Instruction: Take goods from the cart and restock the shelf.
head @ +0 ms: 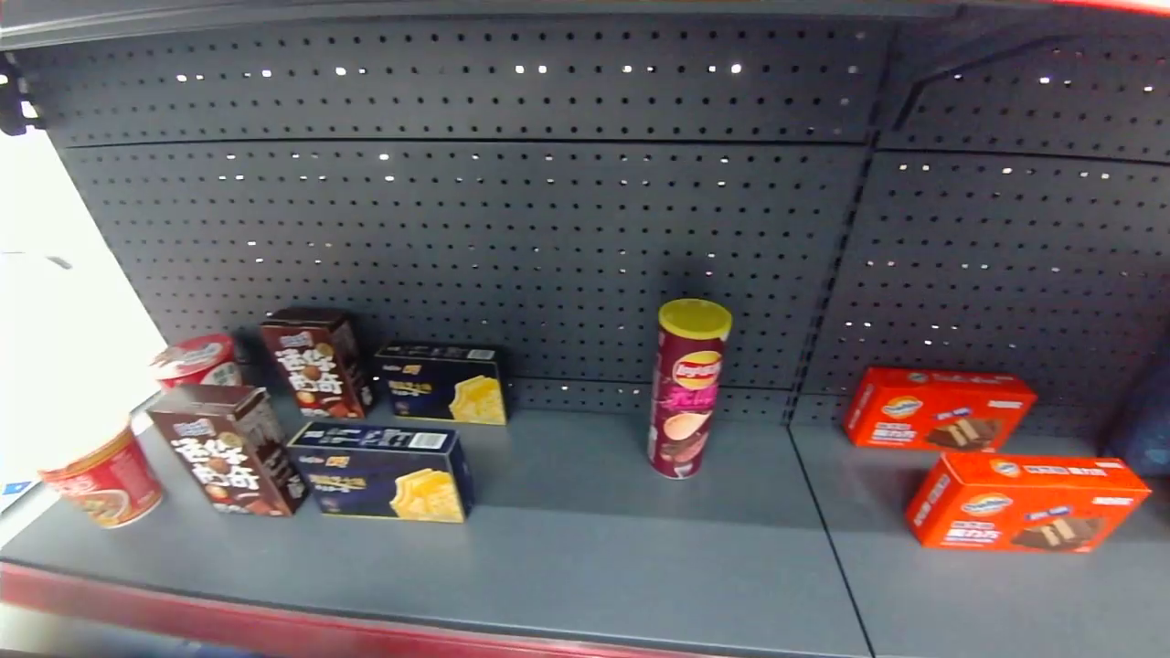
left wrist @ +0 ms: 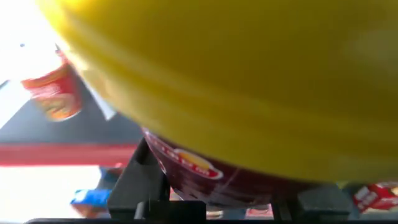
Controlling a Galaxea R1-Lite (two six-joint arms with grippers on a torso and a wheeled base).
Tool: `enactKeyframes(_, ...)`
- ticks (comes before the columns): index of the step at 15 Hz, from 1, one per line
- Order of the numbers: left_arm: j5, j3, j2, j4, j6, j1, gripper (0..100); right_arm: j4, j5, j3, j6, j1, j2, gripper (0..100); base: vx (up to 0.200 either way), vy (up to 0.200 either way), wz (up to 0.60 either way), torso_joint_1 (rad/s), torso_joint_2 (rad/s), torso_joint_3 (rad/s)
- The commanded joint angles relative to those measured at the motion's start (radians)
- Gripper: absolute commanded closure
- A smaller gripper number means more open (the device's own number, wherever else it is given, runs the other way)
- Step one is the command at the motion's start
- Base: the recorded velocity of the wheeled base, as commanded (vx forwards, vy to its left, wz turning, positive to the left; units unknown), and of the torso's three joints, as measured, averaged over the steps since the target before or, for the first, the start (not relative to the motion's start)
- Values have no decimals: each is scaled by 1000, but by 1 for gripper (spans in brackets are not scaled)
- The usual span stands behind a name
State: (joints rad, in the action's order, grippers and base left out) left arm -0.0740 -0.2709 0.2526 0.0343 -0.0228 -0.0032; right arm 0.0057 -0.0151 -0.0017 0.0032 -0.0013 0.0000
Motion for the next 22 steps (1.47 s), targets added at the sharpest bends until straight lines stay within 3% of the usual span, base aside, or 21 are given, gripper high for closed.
enactKeyframes(1, -1, 2, 1, -1, 0, 0, 100, 0, 0, 0, 0, 0, 2, 0, 0, 0, -600, 2, 12, -2)
enactKeyframes(18, -3, 61, -84, 30, 1, -3, 100, 0, 0, 0, -3, 0, 2, 0, 0, 0, 35, 0, 0, 0)
enactKeyframes(22, 5, 36, -93, 49, 1, 6, 100, 8, 1, -3, 1, 0, 44, 0, 0, 0, 0, 0, 0, 0)
